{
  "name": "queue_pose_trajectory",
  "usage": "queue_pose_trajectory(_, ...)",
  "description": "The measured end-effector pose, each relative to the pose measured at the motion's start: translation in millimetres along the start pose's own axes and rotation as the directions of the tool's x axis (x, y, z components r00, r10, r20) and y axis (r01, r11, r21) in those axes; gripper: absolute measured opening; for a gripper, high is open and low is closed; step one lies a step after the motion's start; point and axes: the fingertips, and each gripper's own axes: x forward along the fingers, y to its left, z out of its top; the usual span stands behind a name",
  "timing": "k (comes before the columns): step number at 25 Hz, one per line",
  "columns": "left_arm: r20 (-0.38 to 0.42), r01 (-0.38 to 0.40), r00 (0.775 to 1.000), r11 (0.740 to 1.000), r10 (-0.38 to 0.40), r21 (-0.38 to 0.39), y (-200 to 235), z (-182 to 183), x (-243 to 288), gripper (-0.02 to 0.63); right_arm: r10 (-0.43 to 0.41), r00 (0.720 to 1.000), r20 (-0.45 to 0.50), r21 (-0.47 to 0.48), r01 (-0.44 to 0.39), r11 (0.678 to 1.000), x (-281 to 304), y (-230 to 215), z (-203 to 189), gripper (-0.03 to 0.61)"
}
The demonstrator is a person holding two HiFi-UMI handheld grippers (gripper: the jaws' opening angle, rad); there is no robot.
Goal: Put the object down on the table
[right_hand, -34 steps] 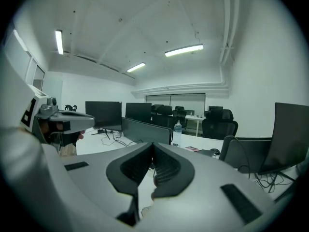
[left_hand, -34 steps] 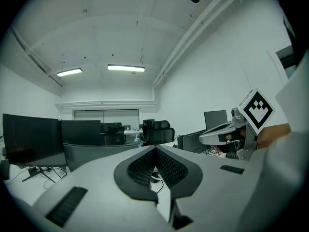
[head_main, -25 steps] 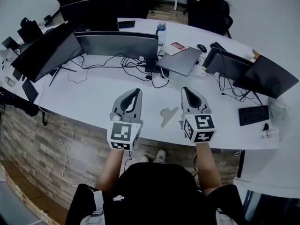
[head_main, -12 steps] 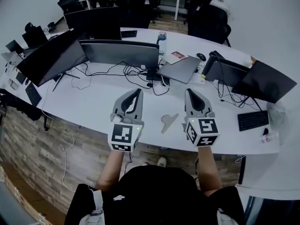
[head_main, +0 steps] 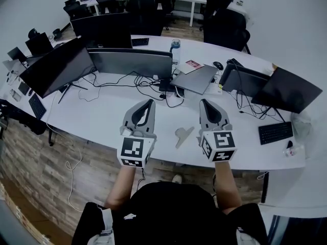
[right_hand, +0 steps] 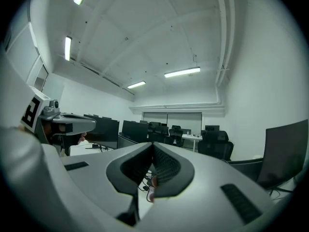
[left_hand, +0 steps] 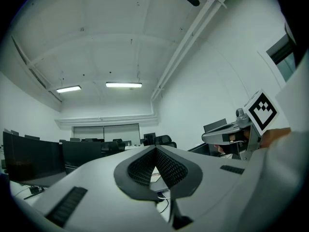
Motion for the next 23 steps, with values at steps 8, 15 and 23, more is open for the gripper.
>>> queue_pose_trajectory(8, -0.004, -0.015, 1.000, 1.000, 0.015, 0.012, 0.2, -2.4, 1.2, 0.012, 0.005, 1.000, 0.000, -0.004, -0.005, 1.000, 0.7, 2.2, -1.1, 0.025)
queue_pose_trajectory(15, -0.018, -0.018, 1.000, 0.999, 0.018, 0.029, -4.4, -7.3, 2.2, 0.012, 0.002, 1.000, -0.007, -0.013, -0.002, 1.000, 1.9, 0.9, -4.2, 0.025)
queue_pose_trajectory(23, -0.019, -0.024, 1.000, 0.999, 0.024, 0.025, -4.7, -6.2, 4.5, 0.012, 0.012, 1.000, -0.010, -0.015, -0.012, 1.000, 2.9, 2.0, -5.2, 0.025)
